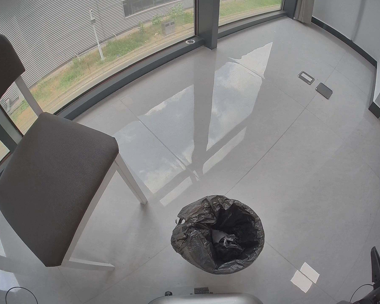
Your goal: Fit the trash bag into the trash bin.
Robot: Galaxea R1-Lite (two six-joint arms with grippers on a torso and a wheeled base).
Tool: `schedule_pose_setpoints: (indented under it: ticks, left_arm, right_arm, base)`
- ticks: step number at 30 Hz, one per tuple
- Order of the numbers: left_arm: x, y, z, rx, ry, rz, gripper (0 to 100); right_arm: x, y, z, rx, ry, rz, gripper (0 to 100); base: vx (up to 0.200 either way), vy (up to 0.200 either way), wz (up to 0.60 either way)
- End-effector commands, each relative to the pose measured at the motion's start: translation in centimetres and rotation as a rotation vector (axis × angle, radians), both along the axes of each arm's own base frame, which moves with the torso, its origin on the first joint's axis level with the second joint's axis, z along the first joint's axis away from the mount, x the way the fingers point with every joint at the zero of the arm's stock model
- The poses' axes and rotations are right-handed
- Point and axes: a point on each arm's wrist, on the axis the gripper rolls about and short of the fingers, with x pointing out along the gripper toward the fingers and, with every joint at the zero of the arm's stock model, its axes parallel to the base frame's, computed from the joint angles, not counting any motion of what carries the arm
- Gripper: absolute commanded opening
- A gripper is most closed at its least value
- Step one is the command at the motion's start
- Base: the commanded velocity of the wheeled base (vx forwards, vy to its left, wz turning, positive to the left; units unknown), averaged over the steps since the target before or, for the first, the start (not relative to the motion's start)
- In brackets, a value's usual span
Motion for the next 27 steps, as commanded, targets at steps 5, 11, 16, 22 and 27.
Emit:
schedule_pose_setpoints:
  ticks: [5, 11, 16, 22, 27]
  left_arm:
    - [0.40, 0.02, -0.05, 0.006, 0.015, 0.019, 100]
    - [0.30, 0.04, -0.06, 0.010, 0.018, 0.028, 100]
    - [0.45, 0.06, -0.18, 0.045, 0.030, 0.036, 100]
    - [1.10, 0.03, -0.60, 0.040, 0.050, 0.048, 100]
    - [0.83, 0.11, -0.13, 0.043, 0.009, 0.074, 100]
  right_arm:
    - [0.15, -0.19, -0.52, -0.035, 0.019, -0.088, 100]
    - [0.16, -0.06, -0.55, -0.034, 0.021, -0.029, 100]
    - [0.17, 0.05, -0.51, -0.046, 0.019, 0.020, 100]
    - [0.15, -0.01, -0.52, -0.034, 0.018, -0.005, 100]
    - [0.15, -0.12, -0.52, -0.024, 0.019, -0.055, 100]
  base:
    - [0.000, 0.000, 0.00]
    - [0.000, 0.000, 0.00]
    - [0.000, 0.000, 0.00]
    - [0.000, 0.000, 0.00]
    - [0.000, 0.000, 0.00]
